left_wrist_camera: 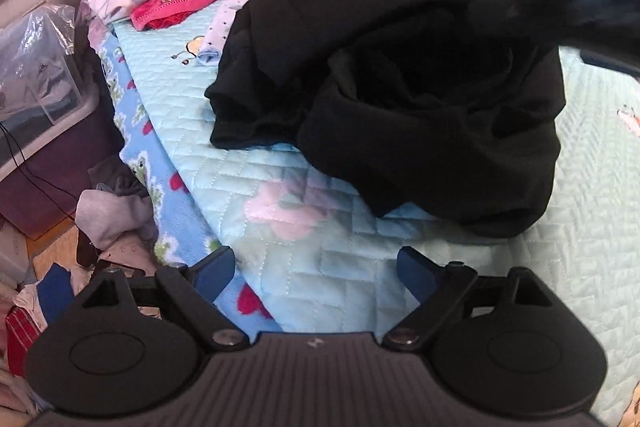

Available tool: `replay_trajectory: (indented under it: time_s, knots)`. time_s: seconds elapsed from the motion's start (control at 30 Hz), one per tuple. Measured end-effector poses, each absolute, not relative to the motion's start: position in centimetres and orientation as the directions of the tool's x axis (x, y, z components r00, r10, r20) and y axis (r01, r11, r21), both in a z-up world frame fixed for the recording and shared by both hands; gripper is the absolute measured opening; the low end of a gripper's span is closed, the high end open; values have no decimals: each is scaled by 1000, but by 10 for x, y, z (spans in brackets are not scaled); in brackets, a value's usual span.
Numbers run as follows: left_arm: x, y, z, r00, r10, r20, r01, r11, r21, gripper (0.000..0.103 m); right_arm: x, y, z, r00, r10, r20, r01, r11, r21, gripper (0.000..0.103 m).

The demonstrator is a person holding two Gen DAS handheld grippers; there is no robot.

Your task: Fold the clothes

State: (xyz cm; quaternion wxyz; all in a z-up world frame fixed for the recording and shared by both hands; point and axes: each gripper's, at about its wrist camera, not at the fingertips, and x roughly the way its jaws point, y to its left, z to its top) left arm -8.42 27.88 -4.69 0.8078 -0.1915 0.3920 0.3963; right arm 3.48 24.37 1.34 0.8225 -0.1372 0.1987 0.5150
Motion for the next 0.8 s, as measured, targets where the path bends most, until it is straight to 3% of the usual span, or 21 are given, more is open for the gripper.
replay_trajectory:
  time_s: [0.03, 0.07, 0.1, 0.13, 0.23, 0.33, 0.4, 0.47, 0.53, 0.63, 0.73, 0.8]
  knots:
    - [-84, 279, -46, 374, 492, -786, -797, 603, -1, 91, 35, 253, 9, 399, 773, -492, -902, 427, -61, 59]
    - [-84, 279, -45, 372, 493, -787, -802, 597, -5, 91, 38, 259, 5, 393, 762, -514, -904, 424, -63, 48]
    - [-84, 279, -44, 368, 492, -789, -805, 593, -7, 91, 42, 264, 0, 384, 753, -535, -905, 420, -59, 27]
    - [-84, 279, -43, 365, 490, -792, -809, 588, -8, 91, 45, 268, -1, 381, 745, -548, -903, 428, -45, 21]
    - [-85, 277, -40, 355, 487, -798, -818, 574, -13, 91, 39, 255, 7, 444, 770, -458, -885, 457, -89, 14]
    - [-88, 274, -35, 354, 497, -792, -829, 560, -19, 91, 24, 215, 49, 570, 775, -272, -820, 554, -142, 12]
    - [-90, 269, -29, 365, 510, -779, -831, 556, -25, 91, 13, 174, 83, 678, 729, -95, -731, 655, -191, 9]
    - [-90, 261, -23, 389, 523, -758, -824, 565, -33, 91, 7, 118, 116, 762, 645, 62, -633, 761, -138, 9]
    - [-87, 249, -17, 419, 526, -740, -805, 592, -36, 91, 4, 54, 142, 826, 540, 161, -542, 839, -38, 9]
    - [-75, 227, -10, 481, 502, -719, -747, 663, -37, 91, 12, -13, 142, 911, 409, 57, -406, 912, -58, 11]
    - [-60, 200, -7, 544, 465, -699, -667, 745, -23, 91, 38, -72, 111, 933, 272, -234, -291, 955, -54, 22]
    - [-48, 181, -6, 583, 424, -692, -599, 801, -13, 91, 54, -115, 81, 863, 238, -445, -256, 966, 21, 23]
